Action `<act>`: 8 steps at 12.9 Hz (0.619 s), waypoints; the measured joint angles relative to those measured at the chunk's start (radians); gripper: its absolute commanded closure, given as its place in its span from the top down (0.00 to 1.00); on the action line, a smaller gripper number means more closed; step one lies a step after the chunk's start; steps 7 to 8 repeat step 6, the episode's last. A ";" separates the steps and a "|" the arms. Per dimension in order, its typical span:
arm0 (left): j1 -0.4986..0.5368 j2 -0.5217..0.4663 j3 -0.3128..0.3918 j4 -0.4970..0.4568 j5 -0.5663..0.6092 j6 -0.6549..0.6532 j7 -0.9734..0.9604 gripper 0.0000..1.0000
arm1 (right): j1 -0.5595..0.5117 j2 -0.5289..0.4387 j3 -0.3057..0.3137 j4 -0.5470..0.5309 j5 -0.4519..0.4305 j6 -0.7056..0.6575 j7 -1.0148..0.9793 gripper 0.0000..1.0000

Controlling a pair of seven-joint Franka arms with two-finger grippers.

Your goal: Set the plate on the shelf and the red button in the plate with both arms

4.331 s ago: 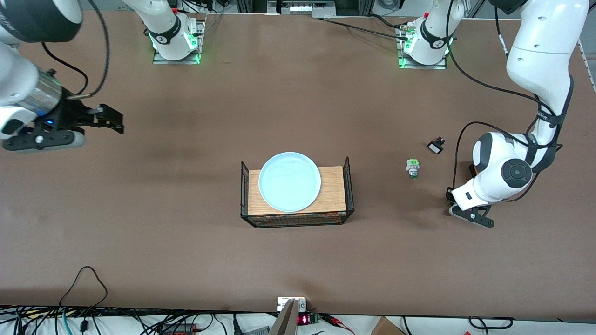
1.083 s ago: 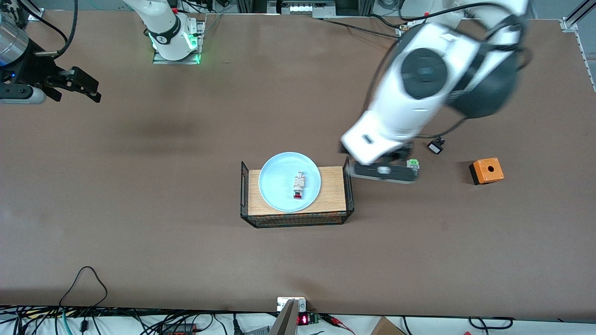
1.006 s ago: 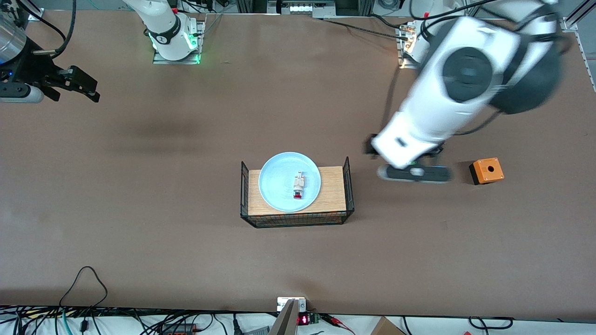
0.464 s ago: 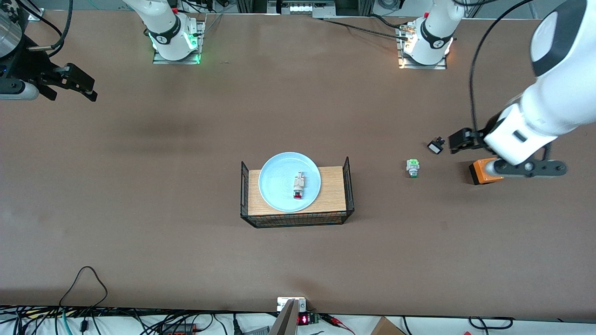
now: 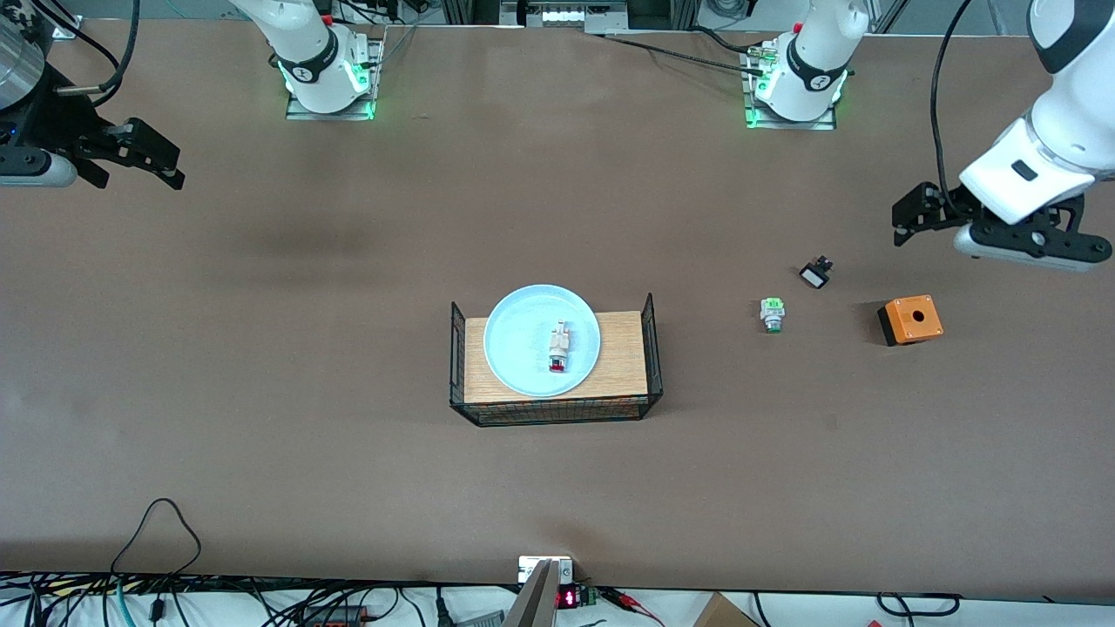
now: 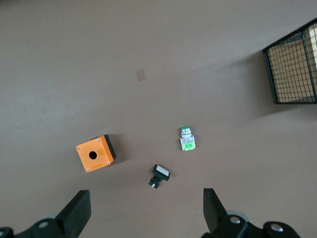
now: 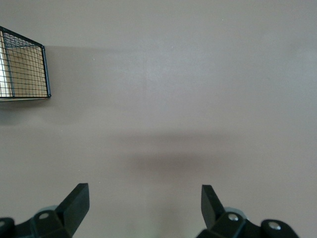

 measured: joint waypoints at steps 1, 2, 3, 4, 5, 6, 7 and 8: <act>-0.005 -0.002 0.001 -0.002 0.000 -0.002 0.003 1.00 | 0.000 0.000 0.001 0.000 0.000 -0.007 0.000 1.00; -0.005 -0.001 0.001 -0.002 0.000 -0.008 0.005 1.00 | 0.001 0.000 0.002 0.000 0.000 -0.007 0.000 1.00; -0.005 -0.001 0.002 -0.002 0.000 -0.020 0.005 1.00 | 0.004 0.001 0.004 0.000 0.000 -0.007 -0.001 1.00; -0.005 -0.001 0.005 -0.002 0.000 -0.031 0.006 1.00 | 0.010 0.004 0.004 0.002 0.000 -0.007 -0.001 1.00; -0.004 -0.001 0.007 -0.002 0.000 -0.036 0.007 1.00 | 0.015 0.005 0.005 0.005 0.000 -0.007 -0.001 1.00; -0.003 0.000 0.010 -0.002 0.000 -0.036 0.008 1.00 | 0.018 0.007 0.005 0.013 0.000 -0.008 -0.001 1.00; -0.003 0.000 0.010 -0.002 0.000 -0.036 0.008 1.00 | 0.018 0.007 0.005 0.013 0.000 -0.008 -0.001 1.00; -0.003 0.000 0.010 -0.002 0.000 -0.036 0.008 1.00 | 0.018 0.007 0.005 0.013 0.000 -0.008 -0.001 1.00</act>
